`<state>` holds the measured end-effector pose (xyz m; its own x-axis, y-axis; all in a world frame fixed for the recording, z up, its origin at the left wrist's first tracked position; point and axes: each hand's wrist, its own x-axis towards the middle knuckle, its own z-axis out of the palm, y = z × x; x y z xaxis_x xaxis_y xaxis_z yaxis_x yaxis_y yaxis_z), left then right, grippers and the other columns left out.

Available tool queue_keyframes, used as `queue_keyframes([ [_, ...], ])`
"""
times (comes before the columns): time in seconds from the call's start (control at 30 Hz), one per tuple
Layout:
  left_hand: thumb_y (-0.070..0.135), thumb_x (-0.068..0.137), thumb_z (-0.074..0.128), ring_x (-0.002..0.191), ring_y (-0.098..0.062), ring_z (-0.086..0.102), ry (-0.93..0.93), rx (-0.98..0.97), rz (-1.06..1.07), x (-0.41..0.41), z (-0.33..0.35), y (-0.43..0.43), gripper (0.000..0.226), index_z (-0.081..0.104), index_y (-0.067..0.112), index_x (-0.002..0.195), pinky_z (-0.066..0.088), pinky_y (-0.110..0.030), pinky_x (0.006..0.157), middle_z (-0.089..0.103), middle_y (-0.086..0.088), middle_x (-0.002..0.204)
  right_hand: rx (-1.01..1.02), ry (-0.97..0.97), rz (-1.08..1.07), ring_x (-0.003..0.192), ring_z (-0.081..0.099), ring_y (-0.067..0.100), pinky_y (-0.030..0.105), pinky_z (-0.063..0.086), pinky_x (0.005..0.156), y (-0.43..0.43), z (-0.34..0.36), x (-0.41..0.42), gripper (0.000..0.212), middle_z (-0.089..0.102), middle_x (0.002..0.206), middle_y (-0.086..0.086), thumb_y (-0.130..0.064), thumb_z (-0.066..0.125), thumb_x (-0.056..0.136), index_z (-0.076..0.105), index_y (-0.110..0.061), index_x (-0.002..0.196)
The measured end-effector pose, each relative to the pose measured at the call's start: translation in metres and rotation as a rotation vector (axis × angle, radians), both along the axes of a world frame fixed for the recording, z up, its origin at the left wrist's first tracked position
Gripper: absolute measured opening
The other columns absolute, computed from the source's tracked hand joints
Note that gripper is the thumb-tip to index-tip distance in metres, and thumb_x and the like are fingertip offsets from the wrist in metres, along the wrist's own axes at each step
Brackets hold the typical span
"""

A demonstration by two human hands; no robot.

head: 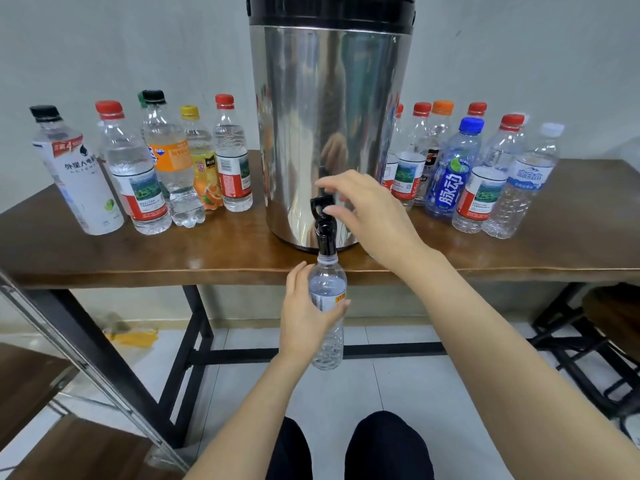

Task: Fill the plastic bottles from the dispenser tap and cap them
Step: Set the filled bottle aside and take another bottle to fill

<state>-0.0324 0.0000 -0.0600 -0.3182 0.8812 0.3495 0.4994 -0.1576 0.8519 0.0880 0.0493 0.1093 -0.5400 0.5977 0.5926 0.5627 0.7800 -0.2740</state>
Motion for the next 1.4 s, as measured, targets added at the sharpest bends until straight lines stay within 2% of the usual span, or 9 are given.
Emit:
queue_keyframes([
  [0.3, 0.039, 0.07, 0.088, 0.12, -0.002, 0.046, 0.01, 0.017, 0.012, -0.004, 0.001, 0.001, 0.079, 0.048, 0.021, 0.136, 0.04, -0.02, 0.101, 0.045, 0.009, 0.142, 0.11, -0.071, -0.045, 0.099, 0.043, 0.015, 0.041, 0.051, 0.066, 0.012, -0.009, -0.013, 0.028, 0.057, 0.106, -0.001, -0.006, 0.066, 0.089, 0.066, -0.018, 0.114],
  [0.43, 0.037, 0.07, 0.088, 0.114, 0.004, 0.044, 0.022, -0.005, 0.003, -0.007, 0.003, 0.002, 0.079, 0.049, 0.019, 0.136, 0.034, -0.005, 0.091, 0.047, 0.011, 0.137, 0.227, 0.048, -0.028, 0.093, 0.045, 0.015, 0.033, 0.047, 0.056, 0.012, -0.025, -0.015, 0.022, 0.057, 0.099, 0.001, 0.002, 0.067, 0.084, 0.066, -0.012, 0.101],
  [0.57, 0.033, 0.067, 0.09, 0.111, 0.002, 0.047, 0.013, -0.004, 0.013, -0.008, 0.002, 0.003, 0.08, 0.051, 0.015, 0.135, 0.033, -0.006, 0.089, 0.051, 0.01, 0.131, 0.3, 0.194, -0.039, 0.086, 0.046, 0.015, 0.025, 0.039, 0.056, 0.009, -0.039, -0.013, 0.014, 0.054, 0.088, 0.001, 0.003, 0.067, 0.081, 0.065, -0.009, 0.087],
  [0.73, 0.032, 0.067, 0.09, 0.109, 0.003, 0.047, 0.027, 0.0, 0.023, -0.008, 0.002, 0.004, 0.081, 0.051, 0.014, 0.135, 0.031, 0.003, 0.084, 0.052, 0.011, 0.125, 0.303, 0.244, -0.015, 0.081, 0.051, 0.023, 0.039, 0.047, 0.06, 0.004, -0.074, 0.009, 0.02, 0.058, 0.083, 0.004, 0.013, 0.059, 0.076, 0.065, -0.005, 0.082],
  [0.83, 0.031, 0.066, 0.091, 0.107, 0.002, 0.048, 0.024, 0.002, 0.021, -0.008, 0.003, 0.003, 0.08, 0.052, 0.014, 0.134, 0.032, 0.004, 0.084, 0.052, 0.011, 0.123, 0.242, 0.221, 0.049, 0.086, 0.056, 0.022, 0.032, 0.049, 0.071, 0.002, -0.075, 0.016, 0.008, 0.063, 0.092, 0.002, -0.009, 0.074, 0.084, 0.068, -0.006, 0.089],
  [0.93, 0.033, 0.066, 0.09, 0.111, -0.004, 0.052, 0.021, 0.0, 0.022, -0.008, 0.002, 0.004, 0.081, 0.051, 0.015, 0.135, 0.036, -0.004, 0.087, 0.053, 0.009, 0.126, 0.183, 0.219, 0.106, 0.091, 0.056, 0.018, 0.02, 0.045, 0.077, 0.001, -0.071, 0.022, 0.025, 0.064, 0.1, -0.002, -0.033, 0.072, 0.086, 0.069, -0.009, 0.094],
  [1.07, 0.035, 0.066, 0.09, 0.112, -0.005, 0.053, 0.022, 0.002, 0.023, -0.007, 0.003, 0.004, 0.082, 0.05, 0.016, 0.135, 0.039, -0.012, 0.09, 0.053, 0.009, 0.127, 0.23, 0.213, 0.089, 0.091, 0.055, 0.018, 0.025, 0.047, 0.075, 0.002, -0.068, 0.023, 0.035, 0.065, 0.099, -0.003, -0.046, 0.066, 0.087, 0.07, -0.012, 0.09],
  [1.23, 0.034, 0.066, 0.09, 0.107, 0.0, 0.051, 0.015, 0.003, 0.019, -0.008, 0.004, 0.002, 0.079, 0.051, 0.017, 0.133, 0.037, -0.003, 0.086, 0.053, 0.011, 0.124, 0.214, 0.27, -0.027, 0.087, 0.054, 0.018, 0.03, 0.047, 0.067, 0.001, -0.069, 0.012, 0.032, 0.061, 0.094, -0.003, -0.045, 0.068, 0.086, 0.066, -0.013, 0.083],
  [1.4, 0.034, 0.066, 0.09, 0.112, -0.006, 0.054, 0.023, 0.011, 0.024, -0.007, 0.003, 0.002, 0.08, 0.051, 0.018, 0.134, 0.042, -0.016, 0.091, 0.054, 0.008, 0.126, 0.245, 0.257, -0.055, 0.098, 0.056, 0.018, 0.038, 0.049, 0.078, 0.01, -0.074, 0.022, 0.024, 0.07, 0.1, -0.007, -0.037, 0.061, 0.093, 0.073, -0.017, 0.094],
])
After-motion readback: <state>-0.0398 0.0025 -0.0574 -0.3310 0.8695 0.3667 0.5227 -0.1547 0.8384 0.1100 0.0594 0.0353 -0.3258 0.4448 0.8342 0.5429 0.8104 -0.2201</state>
